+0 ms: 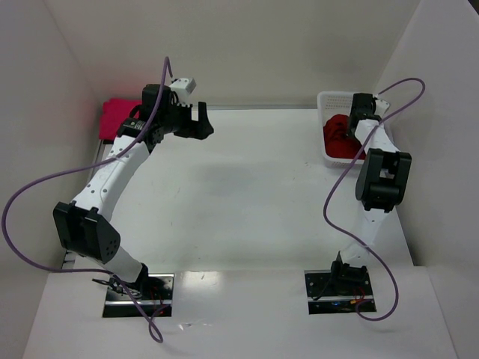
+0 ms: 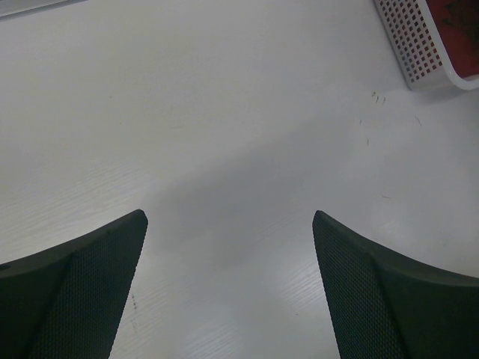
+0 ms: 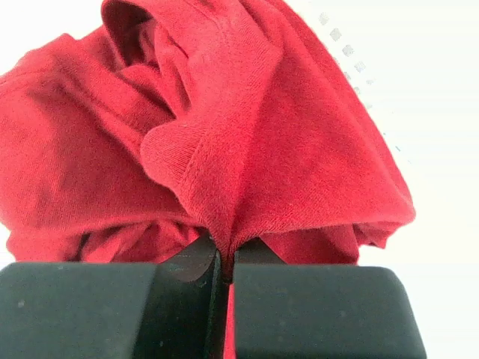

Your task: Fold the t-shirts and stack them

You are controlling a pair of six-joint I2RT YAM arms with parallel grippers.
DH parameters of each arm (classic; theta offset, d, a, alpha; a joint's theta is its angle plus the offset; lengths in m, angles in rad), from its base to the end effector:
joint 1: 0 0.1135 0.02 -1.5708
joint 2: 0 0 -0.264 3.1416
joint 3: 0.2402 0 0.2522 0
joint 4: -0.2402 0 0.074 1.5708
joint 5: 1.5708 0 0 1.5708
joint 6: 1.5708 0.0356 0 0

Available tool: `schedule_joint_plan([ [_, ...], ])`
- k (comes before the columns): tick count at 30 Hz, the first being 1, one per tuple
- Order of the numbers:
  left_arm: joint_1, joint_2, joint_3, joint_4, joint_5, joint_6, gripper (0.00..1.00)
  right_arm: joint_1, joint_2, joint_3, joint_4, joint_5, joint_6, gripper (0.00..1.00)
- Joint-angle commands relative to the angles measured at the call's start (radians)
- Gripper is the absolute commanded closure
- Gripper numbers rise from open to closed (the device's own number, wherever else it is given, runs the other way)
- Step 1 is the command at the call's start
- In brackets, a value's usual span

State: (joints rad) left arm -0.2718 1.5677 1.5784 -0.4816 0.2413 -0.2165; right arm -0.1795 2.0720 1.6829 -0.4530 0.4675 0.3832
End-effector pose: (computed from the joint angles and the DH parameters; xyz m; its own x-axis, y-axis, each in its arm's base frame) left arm 0.3447 -0.1049 0.3909 -0.5269 -0.0697 -0.8471 0.3611 0.8839 -0.2973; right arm 0.4563 -0.0991 0.2287 -0.5108 0.4319 -0.7433 0.6961 0.7151 -0.0629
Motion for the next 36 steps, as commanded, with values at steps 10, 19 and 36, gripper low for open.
schedule_joint_plan([
  [10,0.005,-0.009,0.037,0.031,0.039,-0.027,0.01,-0.006,-0.326,-0.063,0.120,-0.100,-0.078,0.15],
  [19,0.005,-0.018,0.006,0.040,0.041,-0.018,0.01,-0.006,-0.266,-0.074,0.097,-0.098,-0.055,0.02],
  [36,0.014,0.023,0.015,0.040,0.050,-0.009,0.01,-0.006,-0.090,-0.074,0.013,0.037,-0.018,0.00],
])
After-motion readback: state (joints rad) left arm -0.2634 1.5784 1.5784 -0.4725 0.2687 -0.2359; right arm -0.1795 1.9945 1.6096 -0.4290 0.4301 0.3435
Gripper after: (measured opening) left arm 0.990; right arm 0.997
